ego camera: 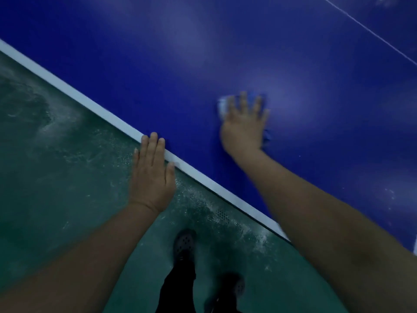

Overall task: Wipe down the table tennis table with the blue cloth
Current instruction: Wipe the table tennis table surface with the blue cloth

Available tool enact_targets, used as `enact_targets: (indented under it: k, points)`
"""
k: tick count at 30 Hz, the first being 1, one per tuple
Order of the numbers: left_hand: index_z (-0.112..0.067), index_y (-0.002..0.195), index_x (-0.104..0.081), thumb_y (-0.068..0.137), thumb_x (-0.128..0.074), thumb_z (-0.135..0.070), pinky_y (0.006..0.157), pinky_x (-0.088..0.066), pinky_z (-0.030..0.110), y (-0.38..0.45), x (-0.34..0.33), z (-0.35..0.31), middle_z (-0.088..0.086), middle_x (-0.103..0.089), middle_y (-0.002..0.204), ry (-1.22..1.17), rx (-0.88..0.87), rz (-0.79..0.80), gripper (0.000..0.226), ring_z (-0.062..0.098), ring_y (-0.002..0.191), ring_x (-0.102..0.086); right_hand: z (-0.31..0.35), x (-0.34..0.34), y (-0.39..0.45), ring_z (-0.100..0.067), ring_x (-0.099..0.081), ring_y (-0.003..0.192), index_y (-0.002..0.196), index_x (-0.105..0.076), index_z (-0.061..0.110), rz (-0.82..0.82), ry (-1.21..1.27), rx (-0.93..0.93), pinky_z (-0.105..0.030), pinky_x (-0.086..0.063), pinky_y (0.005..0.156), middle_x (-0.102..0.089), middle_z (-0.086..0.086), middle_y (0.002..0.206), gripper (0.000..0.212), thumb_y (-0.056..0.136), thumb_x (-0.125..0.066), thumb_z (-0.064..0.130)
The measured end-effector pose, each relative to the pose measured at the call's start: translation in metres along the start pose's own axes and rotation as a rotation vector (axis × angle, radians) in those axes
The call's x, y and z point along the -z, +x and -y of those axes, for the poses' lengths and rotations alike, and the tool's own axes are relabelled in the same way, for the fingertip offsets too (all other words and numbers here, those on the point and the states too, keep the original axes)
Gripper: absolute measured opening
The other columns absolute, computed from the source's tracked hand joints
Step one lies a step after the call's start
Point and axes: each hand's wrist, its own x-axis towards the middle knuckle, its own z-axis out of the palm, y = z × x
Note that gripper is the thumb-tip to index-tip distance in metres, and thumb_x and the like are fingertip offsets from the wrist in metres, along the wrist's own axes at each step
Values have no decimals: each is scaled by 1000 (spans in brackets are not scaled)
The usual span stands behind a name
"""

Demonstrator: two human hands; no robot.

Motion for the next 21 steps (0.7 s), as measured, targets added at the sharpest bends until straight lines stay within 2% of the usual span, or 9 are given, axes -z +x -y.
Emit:
enact_targets:
  k: [3,5,9,12,14,16,18,20,21]
  points:
    - [-5,158,-19,98,-24,-36,124,9,32,-12,-12,-18,8,-7,169,-47,-1,-61,68,18,155,6,49,-3,0,-35,5,153,158,-23,28,29,83,288,-60,4,121,-9,-1,168,54,104,-28,34]
    - [-3,157,-23,98,-27,-33,125,6,34,-16,-19,-29,10,-11,168,-63,-86,-51,66,20,156,2,29,0,19,-35,7,153,159,-20,30,58,98,227,-60,5,121,-5,1,169,54,105,-25,35]
    - [-4,156,-24,99,-32,-29,126,2,39,-14,-31,-50,12,-13,167,-10,-312,25,63,24,156,-1,-97,1,23,-42,-4,152,157,-22,30,4,25,-328,-66,-9,117,-10,-1,168,57,101,-30,28]
    - [-4,157,-22,101,-27,-36,126,3,40,-13,-41,-64,12,-12,167,108,-452,121,64,24,156,-1,-196,12,-38,-40,4,152,160,-12,31,33,146,-773,-64,-3,119,0,1,169,56,105,-24,33]
    - [-4,156,-25,102,-23,-39,125,5,41,-13,-46,-67,12,-16,166,184,-478,155,65,25,156,-4,-213,11,-69,-39,9,152,161,-8,30,69,231,-901,-62,2,120,5,1,169,55,107,-18,38]
    - [-5,156,-26,103,-21,-41,125,5,41,-13,-47,-66,11,-18,166,198,-467,163,65,25,156,-7,-185,-2,-82,-43,3,152,160,-14,28,14,141,-760,-66,-3,118,-1,-2,169,56,104,-24,31]
    - [-7,157,-22,103,-18,-43,125,5,40,-12,-47,-63,10,-16,167,210,-472,166,65,23,156,-6,-132,-14,-93,-45,-2,151,158,-21,28,-22,82,-426,-66,-4,117,-8,-4,168,60,98,-28,26]
    - [-7,158,-19,103,-16,-43,125,5,40,-12,-47,-62,10,-14,167,222,-488,166,65,23,156,-4,-94,-18,-121,-39,3,153,158,-20,31,53,110,-79,-60,4,119,-6,0,168,57,102,-26,33]
    - [-7,158,-18,103,-16,-43,125,5,39,-12,-47,-63,10,-13,167,225,-490,170,65,22,156,-4,-98,-19,-138,-37,4,153,158,-20,32,90,127,5,-58,6,120,-5,1,168,55,103,-25,36]
